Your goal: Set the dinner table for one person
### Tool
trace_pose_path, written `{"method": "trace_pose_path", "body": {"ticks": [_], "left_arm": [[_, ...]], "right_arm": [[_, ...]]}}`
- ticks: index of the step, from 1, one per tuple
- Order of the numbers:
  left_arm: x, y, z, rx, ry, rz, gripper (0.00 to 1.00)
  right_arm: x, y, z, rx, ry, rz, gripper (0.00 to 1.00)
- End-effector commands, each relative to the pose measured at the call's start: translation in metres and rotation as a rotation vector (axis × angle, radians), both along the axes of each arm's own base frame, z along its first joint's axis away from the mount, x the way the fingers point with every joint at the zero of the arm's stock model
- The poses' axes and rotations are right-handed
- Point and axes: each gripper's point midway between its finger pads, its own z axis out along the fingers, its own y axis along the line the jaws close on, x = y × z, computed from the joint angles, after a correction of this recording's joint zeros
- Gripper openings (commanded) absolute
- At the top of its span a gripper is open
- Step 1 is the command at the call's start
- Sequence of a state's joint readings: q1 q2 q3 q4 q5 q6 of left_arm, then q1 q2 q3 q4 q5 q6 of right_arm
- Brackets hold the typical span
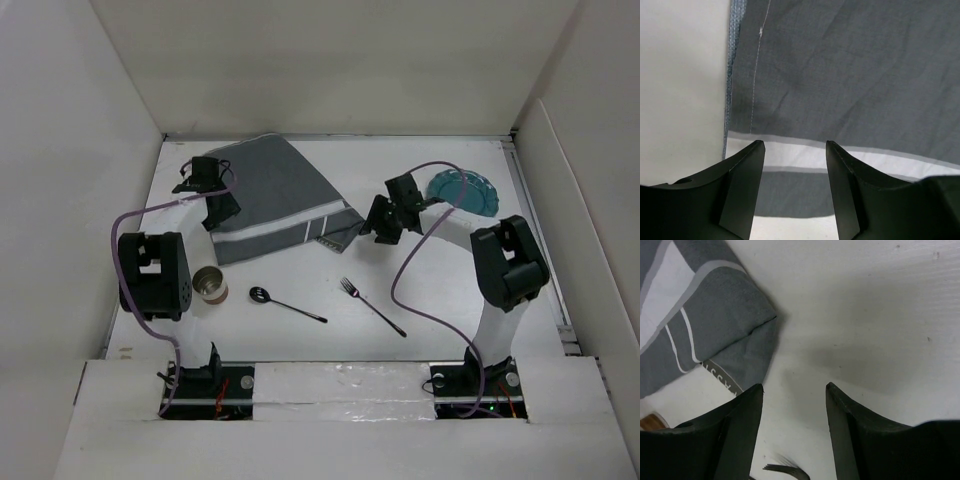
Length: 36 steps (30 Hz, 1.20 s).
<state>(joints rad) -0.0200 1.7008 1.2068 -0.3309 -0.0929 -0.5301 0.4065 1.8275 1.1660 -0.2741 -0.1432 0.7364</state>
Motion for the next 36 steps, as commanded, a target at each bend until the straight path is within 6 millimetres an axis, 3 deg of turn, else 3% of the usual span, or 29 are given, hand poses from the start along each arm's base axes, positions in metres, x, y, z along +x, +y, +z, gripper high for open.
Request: {"method": "trace_pose_path", "body": {"ticks": [1, 6, 11, 14, 16, 18, 19, 24, 25, 26, 27, 28, 29, 30, 31, 32, 34, 36], "left_arm": [[0.006, 0.01, -0.011, 0.007, 0.027, -0.001, 0.48], [0.015, 0.012, -0.04, 0.006, 0.092, -0.009, 0.43], [0.031, 0.01, -0.054, -0.003, 0.11, -0.023, 0.37], [0.04, 0.006, -0.057, -0.022, 0.104, -0.039, 0.33], [0.05, 0.003, -0.051, -0.038, 0.075, -0.05, 0.27], [0.058, -0.005, -0.05, -0.046, 0.067, -0.066, 0.23], [0.069, -0.017, -0.04, -0.043, 0.032, -0.094, 0.22], [0.102, -0.065, -0.03, -0.115, -0.021, -0.181, 0.19], [0.122, -0.085, -0.015, -0.111, -0.062, -0.216, 0.18], [0.121, -0.085, -0.028, -0.11, -0.036, -0.215, 0.18], [0.13, -0.096, -0.026, -0.087, -0.034, -0.239, 0.18], [0.141, -0.098, -0.01, -0.088, -0.077, -0.241, 0.18], [0.145, -0.11, -0.019, -0.079, -0.063, -0.262, 0.19], [0.147, -0.114, -0.02, -0.065, -0.054, -0.269, 0.19], [0.158, -0.12, -0.005, -0.059, -0.093, -0.279, 0.19], [0.162, -0.121, -0.012, -0.059, -0.086, -0.279, 0.2], [0.167, -0.136, -0.002, -0.063, -0.114, -0.304, 0.2], [0.167, -0.139, 0.006, -0.075, -0.118, -0.309, 0.21]], "right_arm": [[0.025, 0.024, 0.02, 0.093, -0.062, -0.01, 0.58], [0.024, 0.034, -0.001, 0.113, -0.009, -0.009, 0.53], [0.028, 0.043, -0.017, 0.12, 0.029, -0.022, 0.48], [0.037, 0.045, -0.02, 0.119, 0.032, -0.039, 0.38], [0.045, 0.044, -0.017, 0.107, 0.016, -0.058, 0.2], [0.055, 0.034, -0.012, 0.103, -0.001, -0.092, 0.05], [0.057, 0.032, -0.008, 0.094, -0.015, -0.101, 0.01], [0.076, -0.017, 0.024, 0.029, -0.107, -0.172, 0.0], [0.077, -0.037, 0.029, 0.005, -0.124, -0.198, 0.0], [0.077, -0.037, 0.029, 0.005, -0.124, -0.198, 0.0], [0.064, -0.052, 0.023, -0.037, -0.108, -0.2, 0.0], [0.065, -0.052, 0.029, -0.032, -0.12, -0.2, 0.0], [0.06, -0.055, 0.031, -0.044, -0.126, -0.193, 0.0], [0.047, -0.06, 0.02, -0.063, -0.096, -0.191, 0.0], [0.044, -0.066, 0.024, -0.064, -0.107, -0.2, 0.0], [0.037, -0.068, 0.02, -0.068, -0.096, -0.198, 0.0], [0.022, -0.072, 0.008, -0.079, -0.063, -0.196, 0.0], [0.015, -0.072, 0.006, -0.074, -0.052, -0.197, 0.0]]}}
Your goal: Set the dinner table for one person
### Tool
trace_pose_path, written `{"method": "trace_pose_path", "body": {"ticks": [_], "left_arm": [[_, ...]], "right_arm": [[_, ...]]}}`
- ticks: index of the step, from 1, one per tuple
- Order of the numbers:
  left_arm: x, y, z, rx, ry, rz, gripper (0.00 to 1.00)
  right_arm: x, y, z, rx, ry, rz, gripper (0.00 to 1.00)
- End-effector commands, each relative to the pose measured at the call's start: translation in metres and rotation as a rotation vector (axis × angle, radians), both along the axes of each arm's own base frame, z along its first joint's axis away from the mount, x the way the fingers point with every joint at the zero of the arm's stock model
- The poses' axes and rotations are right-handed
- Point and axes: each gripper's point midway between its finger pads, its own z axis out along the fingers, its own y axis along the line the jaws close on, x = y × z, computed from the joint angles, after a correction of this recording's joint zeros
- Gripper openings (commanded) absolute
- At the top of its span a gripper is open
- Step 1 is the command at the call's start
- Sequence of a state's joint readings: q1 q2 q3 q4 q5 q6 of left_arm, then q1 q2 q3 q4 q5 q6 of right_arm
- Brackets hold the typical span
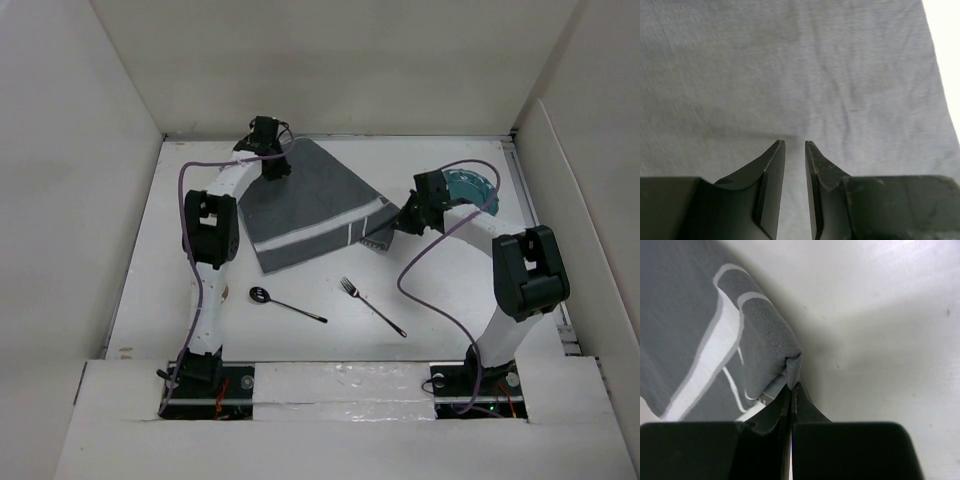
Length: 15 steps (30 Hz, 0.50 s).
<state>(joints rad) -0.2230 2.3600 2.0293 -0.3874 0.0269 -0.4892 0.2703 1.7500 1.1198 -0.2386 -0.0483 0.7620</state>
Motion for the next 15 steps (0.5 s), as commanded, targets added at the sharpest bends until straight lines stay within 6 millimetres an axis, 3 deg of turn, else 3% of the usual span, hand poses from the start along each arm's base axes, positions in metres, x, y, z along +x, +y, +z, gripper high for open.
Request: {"method": "trace_pose_path", "body": {"ticks": [1, 2, 3, 4, 5, 6, 7, 8, 9, 10, 11, 12, 13, 14, 15], "left_arm": [[0.003, -0.001, 0.04, 0.0, -0.042, -0.01, 0.21], [0.0, 0.001, 0.066, 0.004, -0.084, -0.012, 0.21], [-0.006, -0.003, 0.08, 0.008, -0.107, -0.022, 0.2], [-0.021, -0.003, 0.075, 0.045, -0.09, -0.014, 0.18], [-0.035, -0.002, 0.118, 0.039, -0.167, -0.015, 0.14], [-0.043, 0.001, 0.132, 0.055, -0.205, 0.009, 0.0], [-0.07, -0.003, 0.113, 0.077, -0.156, -0.001, 0.0], [-0.092, -0.001, 0.151, 0.055, -0.23, 0.011, 0.0], [-0.104, -0.002, 0.16, 0.032, -0.266, 0.041, 0.0], [-0.133, 0.002, 0.128, 0.049, -0.2, 0.049, 0.0], [-0.155, 0.001, 0.148, 0.019, -0.242, 0.058, 0.0], [-0.17, 0.005, 0.144, 0.001, -0.227, 0.079, 0.0], [-0.196, 0.008, 0.112, -0.025, -0.142, 0.119, 0.0], [-0.212, 0.013, 0.12, -0.064, -0.151, 0.147, 0.0], [-0.226, 0.014, 0.113, -0.091, -0.121, 0.162, 0.05]], "right_arm": [[-0.021, -0.005, -0.016, -0.039, 0.045, 0.017, 0.0], [-0.022, -0.006, -0.014, -0.043, 0.037, 0.018, 0.0], [-0.023, -0.006, -0.014, -0.045, 0.037, 0.021, 0.08], [-0.022, -0.006, -0.013, -0.046, 0.035, 0.023, 0.13], [-0.021, -0.005, -0.009, -0.045, 0.025, 0.032, 0.16], [-0.02, -0.003, -0.003, -0.037, 0.013, 0.039, 0.18], [-0.02, 0.001, 0.001, -0.017, 0.006, 0.058, 0.17], [-0.019, 0.002, 0.005, -0.012, -0.004, 0.062, 0.17], [-0.019, 0.003, 0.013, -0.003, -0.02, 0.066, 0.17], [-0.02, 0.004, 0.015, 0.004, -0.022, 0.071, 0.18], [-0.023, 0.004, 0.015, 0.006, -0.021, 0.073, 0.19], [-0.025, 0.004, 0.015, 0.008, -0.023, 0.078, 0.21], [-0.027, 0.008, 0.019, 0.028, -0.029, 0.092, 0.22], [-0.031, 0.009, 0.019, 0.038, -0.028, 0.104, 0.22], [-0.037, 0.01, 0.015, 0.047, -0.014, 0.114, 0.22]]}}
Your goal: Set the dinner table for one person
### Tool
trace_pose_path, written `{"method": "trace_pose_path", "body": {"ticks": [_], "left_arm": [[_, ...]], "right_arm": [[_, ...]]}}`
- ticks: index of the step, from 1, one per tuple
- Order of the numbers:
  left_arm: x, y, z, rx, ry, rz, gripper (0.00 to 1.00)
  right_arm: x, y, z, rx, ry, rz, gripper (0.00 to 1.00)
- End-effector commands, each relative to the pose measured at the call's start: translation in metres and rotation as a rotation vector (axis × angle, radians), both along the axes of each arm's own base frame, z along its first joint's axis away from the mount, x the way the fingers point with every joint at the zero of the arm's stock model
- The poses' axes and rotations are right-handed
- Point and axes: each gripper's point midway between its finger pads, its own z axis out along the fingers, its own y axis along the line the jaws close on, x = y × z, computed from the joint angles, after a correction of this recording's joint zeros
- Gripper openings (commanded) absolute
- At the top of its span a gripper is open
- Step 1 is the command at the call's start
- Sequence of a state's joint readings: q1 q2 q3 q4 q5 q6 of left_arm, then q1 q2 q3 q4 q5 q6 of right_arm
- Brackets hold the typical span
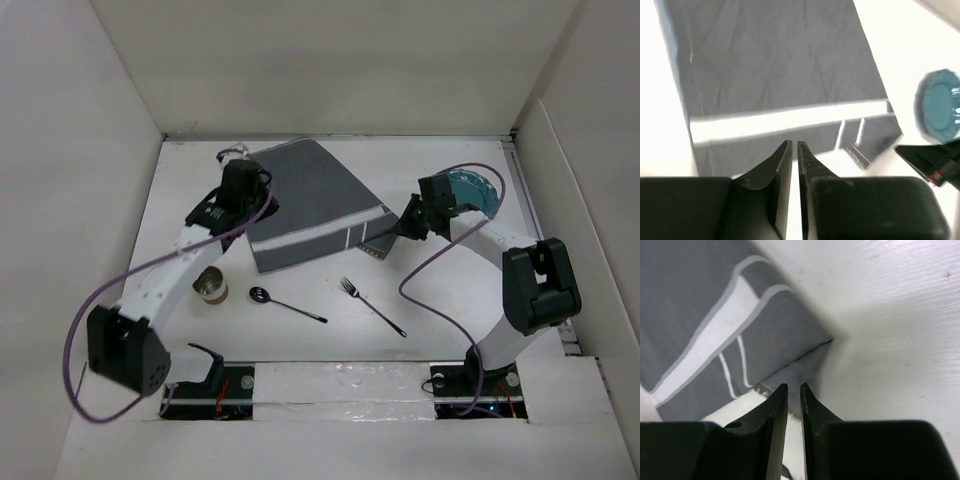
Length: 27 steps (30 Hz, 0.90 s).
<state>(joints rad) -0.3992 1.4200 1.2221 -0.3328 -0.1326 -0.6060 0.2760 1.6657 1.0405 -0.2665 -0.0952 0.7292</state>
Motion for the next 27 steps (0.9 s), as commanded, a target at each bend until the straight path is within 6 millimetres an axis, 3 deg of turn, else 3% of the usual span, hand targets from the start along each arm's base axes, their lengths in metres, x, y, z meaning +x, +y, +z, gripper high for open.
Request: {"method": "trace_pose_path", "body": {"ticks": [1, 2, 7, 9, 17, 20, 23, 27], "left_arm": [[-0.048, 0.022, -0.049, -0.1, 0.138, 0.172, 0.08], [-0.059, 0.026, -0.04, -0.137, 0.115, 0.188, 0.11], [-0.087, 0.039, -0.052, -0.222, 0.118, 0.294, 0.32], [-0.086, 0.04, -0.053, -0.258, 0.111, 0.339, 0.36], [-0.096, 0.034, -0.102, -0.349, 0.26, 0.47, 0.53], [-0.099, 0.014, -0.1, -0.295, 0.243, 0.454, 0.61], [-0.101, 0.006, -0.119, -0.221, 0.316, 0.472, 0.62], [-0.103, 0.008, -0.133, -0.223, 0.362, 0.549, 0.51]], "right_arm": [[-0.01, 0.01, 0.018, 0.051, -0.044, 0.061, 0.22], [-0.015, 0.013, 0.016, 0.051, -0.039, 0.071, 0.23], [-0.022, 0.012, 0.024, 0.059, -0.064, 0.088, 0.33], [-0.024, 0.013, 0.025, 0.055, -0.063, 0.113, 0.38], [-0.033, 0.016, 0.023, 0.044, -0.054, 0.152, 0.46], [-0.035, 0.012, 0.025, 0.047, -0.058, 0.143, 0.46], [-0.035, 0.014, 0.028, 0.062, -0.07, 0.152, 0.46], [-0.034, 0.013, 0.034, 0.07, -0.078, 0.16, 0.46]]}}
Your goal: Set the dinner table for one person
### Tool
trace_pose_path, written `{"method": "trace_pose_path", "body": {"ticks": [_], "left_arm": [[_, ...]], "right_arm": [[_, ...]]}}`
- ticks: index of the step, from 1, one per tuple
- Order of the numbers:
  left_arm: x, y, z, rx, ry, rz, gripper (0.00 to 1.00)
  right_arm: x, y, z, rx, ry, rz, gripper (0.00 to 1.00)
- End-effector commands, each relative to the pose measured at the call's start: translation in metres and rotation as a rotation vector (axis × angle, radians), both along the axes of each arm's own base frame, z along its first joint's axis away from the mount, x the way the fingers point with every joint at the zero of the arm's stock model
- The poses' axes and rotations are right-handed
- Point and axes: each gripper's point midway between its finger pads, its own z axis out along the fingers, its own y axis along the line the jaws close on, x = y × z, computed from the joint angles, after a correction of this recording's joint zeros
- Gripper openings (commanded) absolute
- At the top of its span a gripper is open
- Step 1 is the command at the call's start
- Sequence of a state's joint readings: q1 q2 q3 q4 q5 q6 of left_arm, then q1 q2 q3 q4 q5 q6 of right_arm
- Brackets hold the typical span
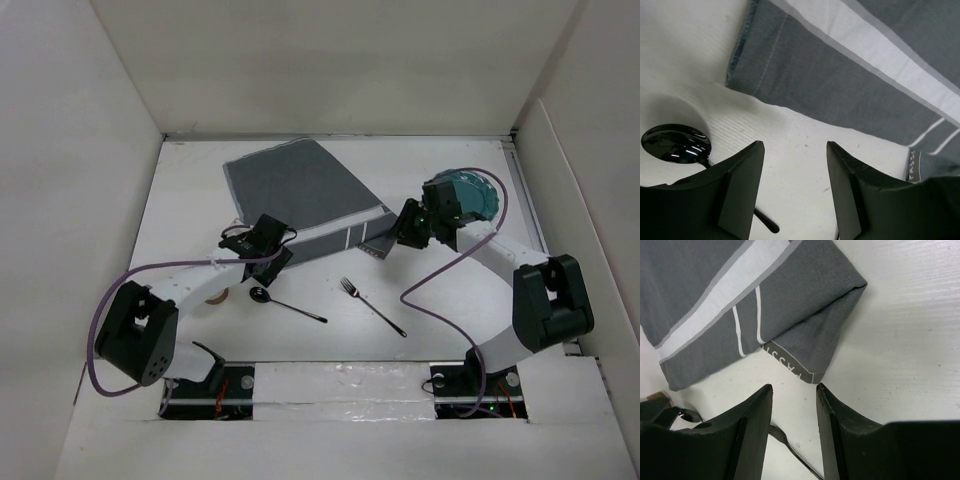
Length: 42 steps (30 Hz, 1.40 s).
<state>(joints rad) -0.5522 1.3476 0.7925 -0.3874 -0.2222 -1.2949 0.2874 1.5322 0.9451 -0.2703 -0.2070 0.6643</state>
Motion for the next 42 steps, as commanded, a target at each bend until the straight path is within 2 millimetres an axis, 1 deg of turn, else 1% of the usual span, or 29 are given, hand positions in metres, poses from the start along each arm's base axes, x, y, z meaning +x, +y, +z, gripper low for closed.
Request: {"method": "trace_pose_path", "body": {"ticks": [1, 2, 5, 7, 11, 14, 19, 23, 28, 29, 31, 32, 34, 35, 37, 38, 39, 40, 41, 42], "left_arm": [[0.004, 0.014, 0.004, 0.013, -0.001, 0.146, 0.49], [0.004, 0.014, 0.006, 0.002, -0.009, 0.162, 0.48], [-0.001, 0.021, 0.001, 0.003, -0.006, 0.198, 0.47], [-0.004, 0.024, -0.006, 0.009, 0.01, 0.229, 0.47], [-0.006, 0.024, -0.022, 0.022, 0.055, 0.259, 0.46], [-0.005, 0.026, -0.03, 0.046, 0.077, 0.275, 0.46], [-0.001, 0.033, -0.034, 0.088, 0.067, 0.295, 0.45], [0.002, 0.034, -0.043, 0.084, 0.095, 0.293, 0.45], [0.008, 0.039, -0.038, 0.117, 0.071, 0.303, 0.46], [0.009, 0.039, -0.036, 0.115, 0.063, 0.304, 0.46], [0.014, 0.036, -0.032, 0.103, 0.045, 0.297, 0.46], [0.014, 0.035, -0.035, 0.103, 0.053, 0.294, 0.46], [0.015, 0.033, -0.037, 0.101, 0.056, 0.293, 0.46], [0.014, 0.034, -0.04, 0.108, 0.065, 0.293, 0.42], [0.015, 0.034, -0.04, 0.114, 0.063, 0.289, 0.38], [0.017, 0.036, -0.039, 0.122, 0.053, 0.291, 0.28], [0.021, 0.037, -0.035, 0.124, 0.036, 0.283, 0.22], [0.023, 0.037, -0.032, 0.121, 0.021, 0.27, 0.14], [0.025, 0.036, -0.031, 0.118, 0.012, 0.271, 0.11], [0.028, 0.038, -0.03, 0.116, 0.006, 0.269, 0.08]], "right_arm": [[0.0, 0.0, 0.016, 0.015, -0.049, 0.025, 0.46], [-0.001, 0.0, 0.018, 0.015, -0.057, 0.025, 0.45], [-0.003, 0.001, 0.02, 0.027, -0.063, 0.032, 0.46], [-0.003, 0.003, 0.021, 0.035, -0.063, 0.037, 0.45], [-0.002, 0.004, 0.022, 0.054, -0.064, 0.051, 0.45], [-0.003, 0.005, 0.024, 0.059, -0.066, 0.055, 0.45], [-0.005, 0.005, 0.025, 0.06, -0.066, 0.064, 0.45], [-0.005, 0.001, 0.024, 0.057, -0.064, 0.052, 0.45], [-0.008, -0.006, 0.025, 0.064, -0.06, 0.037, 0.44], [-0.012, -0.007, 0.02, 0.06, -0.049, 0.037, 0.44], [-0.014, -0.011, 0.018, 0.062, -0.047, 0.029, 0.44], [-0.019, -0.011, 0.011, 0.063, -0.031, 0.026, 0.43], [-0.022, -0.009, 0.006, 0.073, -0.018, 0.031, 0.43], [-0.02, -0.011, 0.004, 0.08, -0.014, 0.023, 0.42], [-0.022, -0.011, -0.003, 0.08, 0.003, 0.02, 0.42], [-0.022, -0.011, -0.006, 0.083, 0.007, 0.019, 0.41], [-0.024, -0.011, -0.011, 0.079, 0.019, 0.019, 0.41], [-0.024, -0.011, -0.017, 0.077, 0.029, 0.021, 0.41], [-0.023, -0.011, -0.016, 0.08, 0.023, 0.019, 0.41], [-0.023, -0.011, -0.02, 0.08, 0.03, 0.02, 0.42]]}}
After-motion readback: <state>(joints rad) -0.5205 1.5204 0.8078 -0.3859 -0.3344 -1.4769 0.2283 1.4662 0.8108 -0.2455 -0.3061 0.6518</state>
